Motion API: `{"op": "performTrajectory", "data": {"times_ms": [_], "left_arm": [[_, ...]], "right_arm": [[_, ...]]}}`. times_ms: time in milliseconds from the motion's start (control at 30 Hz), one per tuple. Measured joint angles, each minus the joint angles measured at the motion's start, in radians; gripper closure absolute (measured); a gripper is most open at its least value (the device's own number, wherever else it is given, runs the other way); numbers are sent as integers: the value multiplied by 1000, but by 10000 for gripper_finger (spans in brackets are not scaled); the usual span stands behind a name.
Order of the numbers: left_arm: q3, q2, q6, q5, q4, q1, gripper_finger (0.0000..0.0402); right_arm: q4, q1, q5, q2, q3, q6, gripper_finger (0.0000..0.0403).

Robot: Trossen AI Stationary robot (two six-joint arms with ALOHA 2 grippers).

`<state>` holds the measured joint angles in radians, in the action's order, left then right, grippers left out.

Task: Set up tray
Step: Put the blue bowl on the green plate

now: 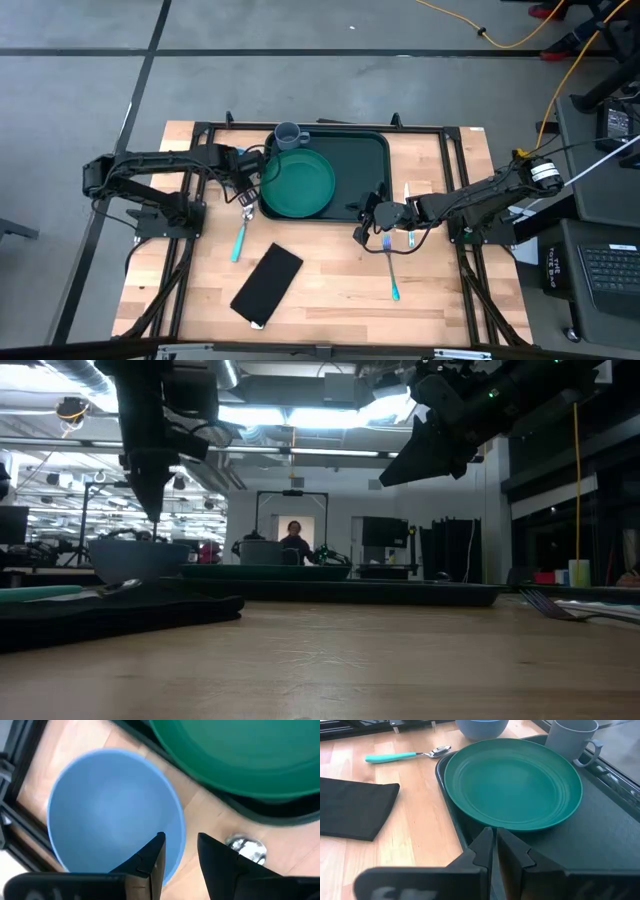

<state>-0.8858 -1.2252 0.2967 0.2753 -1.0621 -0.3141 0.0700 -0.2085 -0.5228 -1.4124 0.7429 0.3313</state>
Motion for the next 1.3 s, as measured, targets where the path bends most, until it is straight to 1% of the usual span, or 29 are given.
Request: {"op": "performTrajectory", "data": {"times_ms": [200, 333, 400, 667, 833, 1233, 1300], "left_arm": [[39, -19, -7, 2, 8, -22, 295], [69, -32, -68, -8, 14, -29, 297], [77, -37, -73, -9, 16, -29, 297], [78, -36, -95, -11, 21, -29, 299], [78, -36, -111, -63, 53, -29, 300], [78, -36, -111, -48, 69, -29, 300], [78, -36, -110, -32, 72, -29, 300]], "right_arm": [[0, 0, 0, 0, 0, 0, 373], [0, 0, 0, 0, 0, 0, 373], [0, 0, 0, 0, 0, 0, 373], [0, 0, 0, 0, 0, 0, 373], [0, 0, 0, 0, 0, 0, 373], [0, 0, 0, 0, 0, 0, 373], [0, 0, 0, 0, 0, 0, 373]]}}
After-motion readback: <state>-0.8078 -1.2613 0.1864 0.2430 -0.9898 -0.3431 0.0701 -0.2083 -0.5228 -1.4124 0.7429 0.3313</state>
